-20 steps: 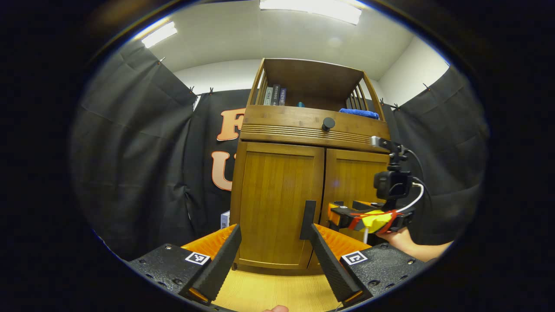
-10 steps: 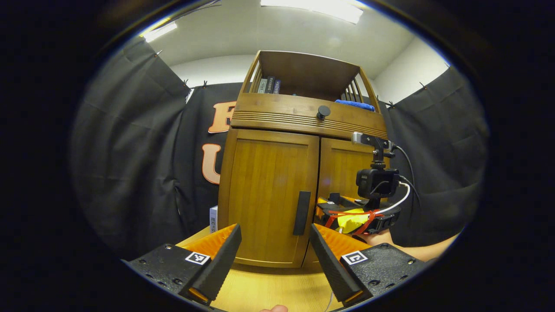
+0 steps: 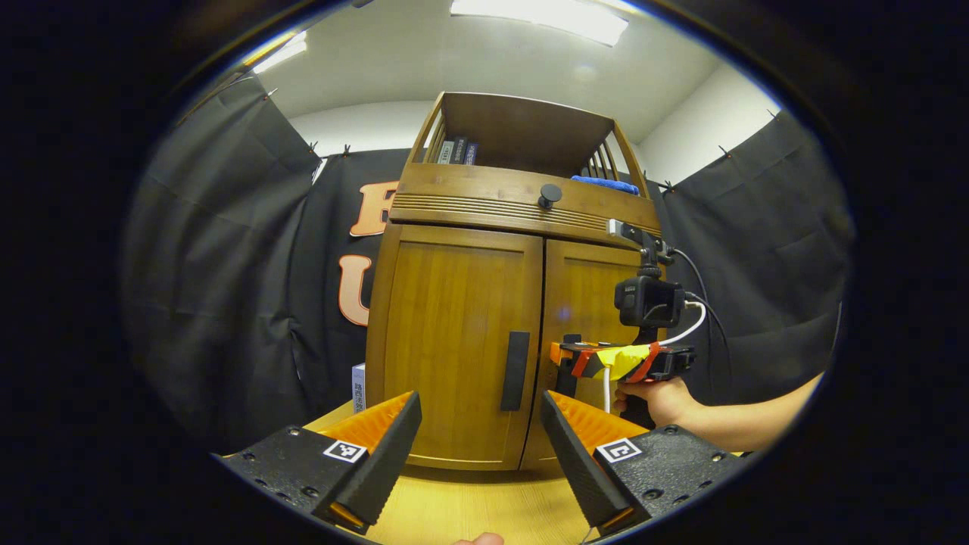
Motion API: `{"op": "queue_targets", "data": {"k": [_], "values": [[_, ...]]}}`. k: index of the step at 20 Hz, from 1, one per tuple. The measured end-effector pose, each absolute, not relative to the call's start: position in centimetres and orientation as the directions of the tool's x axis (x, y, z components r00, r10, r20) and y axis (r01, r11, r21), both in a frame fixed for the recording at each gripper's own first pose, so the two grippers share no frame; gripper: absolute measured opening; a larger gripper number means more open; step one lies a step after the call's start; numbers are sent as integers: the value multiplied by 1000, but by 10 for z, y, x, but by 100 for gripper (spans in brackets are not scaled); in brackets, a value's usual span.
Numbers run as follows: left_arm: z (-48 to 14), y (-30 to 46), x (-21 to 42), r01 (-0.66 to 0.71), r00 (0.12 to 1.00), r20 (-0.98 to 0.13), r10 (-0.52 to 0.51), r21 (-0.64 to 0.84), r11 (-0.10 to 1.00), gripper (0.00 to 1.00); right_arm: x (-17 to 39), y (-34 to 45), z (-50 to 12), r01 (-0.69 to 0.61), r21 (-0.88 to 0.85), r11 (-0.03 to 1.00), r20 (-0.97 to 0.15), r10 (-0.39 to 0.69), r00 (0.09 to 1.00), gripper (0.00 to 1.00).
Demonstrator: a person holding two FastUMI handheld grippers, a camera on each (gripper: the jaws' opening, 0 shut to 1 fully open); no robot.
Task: Open the right door of the double-door shoe cabinet with the right hand, and open the left door with the left hand.
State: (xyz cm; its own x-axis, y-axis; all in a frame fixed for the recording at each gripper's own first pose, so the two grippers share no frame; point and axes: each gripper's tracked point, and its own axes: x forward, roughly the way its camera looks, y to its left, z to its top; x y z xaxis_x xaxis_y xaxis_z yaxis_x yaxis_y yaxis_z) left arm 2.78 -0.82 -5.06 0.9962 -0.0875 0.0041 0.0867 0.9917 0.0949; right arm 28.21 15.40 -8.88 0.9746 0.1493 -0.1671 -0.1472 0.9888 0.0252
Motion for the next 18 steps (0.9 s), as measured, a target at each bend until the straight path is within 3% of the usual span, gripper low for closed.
{"op": "queue_targets", "data": {"k": [1,5,6,7,13,14,15,17,18], "values": [[-53,-10,25,91,996,-2,-91,77,993,95,281,152,-89,-145,6,989,-169,144,975,28],[-57,-9,21,75,997,-13,-74,47,996,93,265,152,-82,-189,25,982,-187,190,964,23],[-58,-9,20,73,997,-16,-72,48,996,95,256,151,-82,-201,19,979,-194,201,960,28],[-58,-10,19,74,997,-16,-73,49,996,95,249,149,-81,-210,15,978,-201,208,957,23],[-56,-18,15,92,996,-14,-91,68,993,93,198,130,-70,-242,25,970,-214,242,947,23],[-55,-21,16,98,995,-13,-98,64,993,93,191,125,-69,-244,25,969,-217,244,945,27],[-55,-24,15,104,995,-13,-103,61,993,95,185,123,-68,-243,27,970,-222,243,944,23],[-56,-26,16,107,994,-19,-106,56,993,98,173,115,-66,-237,28,971,-225,237,945,27],[-56,-27,16,108,994,-23,-107,53,993,98,167,111,-65,-234,26,972,-223,234,946,22]]}}
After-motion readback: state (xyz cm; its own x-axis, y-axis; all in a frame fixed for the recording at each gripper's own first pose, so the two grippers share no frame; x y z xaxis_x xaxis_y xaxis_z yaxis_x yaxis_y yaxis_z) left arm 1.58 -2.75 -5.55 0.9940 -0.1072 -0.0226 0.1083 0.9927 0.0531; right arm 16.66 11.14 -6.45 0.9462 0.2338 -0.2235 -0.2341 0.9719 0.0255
